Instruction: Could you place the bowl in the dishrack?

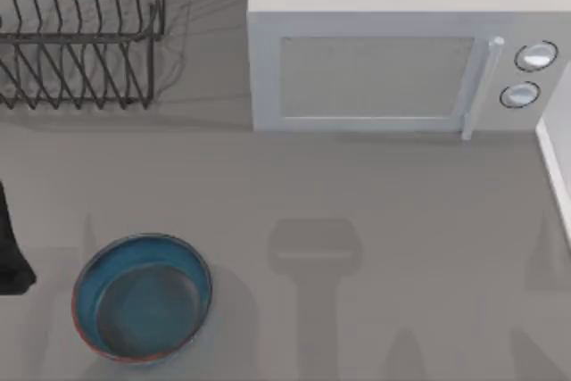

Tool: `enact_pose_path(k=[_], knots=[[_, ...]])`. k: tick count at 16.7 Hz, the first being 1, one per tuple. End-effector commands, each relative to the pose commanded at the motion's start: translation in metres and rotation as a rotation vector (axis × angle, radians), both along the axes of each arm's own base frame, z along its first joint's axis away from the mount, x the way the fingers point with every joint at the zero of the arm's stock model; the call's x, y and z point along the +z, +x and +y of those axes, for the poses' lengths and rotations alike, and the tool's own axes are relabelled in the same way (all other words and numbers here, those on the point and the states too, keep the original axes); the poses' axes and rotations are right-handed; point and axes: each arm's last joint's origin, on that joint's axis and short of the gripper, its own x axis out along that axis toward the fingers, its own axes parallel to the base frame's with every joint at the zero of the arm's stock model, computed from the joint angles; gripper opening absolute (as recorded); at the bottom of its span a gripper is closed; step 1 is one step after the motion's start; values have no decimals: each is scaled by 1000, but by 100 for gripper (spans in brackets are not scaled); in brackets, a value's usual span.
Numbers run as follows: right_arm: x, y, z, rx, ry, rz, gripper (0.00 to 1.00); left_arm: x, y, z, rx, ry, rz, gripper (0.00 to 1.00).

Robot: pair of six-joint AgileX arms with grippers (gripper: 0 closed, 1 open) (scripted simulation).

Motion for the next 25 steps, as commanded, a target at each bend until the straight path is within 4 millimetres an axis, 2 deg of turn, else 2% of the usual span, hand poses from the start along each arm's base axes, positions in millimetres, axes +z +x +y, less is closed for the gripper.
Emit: enact_pose_path(k=[3,6,9,12,15,19,23,25], knots=[[0,0,0,0,0,0,100,2,0,-1,-7,-7,11,100],[0,0,0,0,0,0,100,18,1,-6,-56,-56,100,100],[0,0,0,0,0,0,100,45,8,-16,-125,-127,279,100],[0,0,0,0,0,0,100,70,30,-35,-178,-179,559,100],[0,0,0,0,0,0,100,81,63,-64,-188,-182,887,100],[0,0,0,0,0,0,100,82,99,-115,-143,-124,1245,100],[0,0,0,0,0,0,100,75,121,-165,-68,-41,1470,100],[0,0,0,0,0,0,100,70,127,-184,-37,-7,1534,100]])
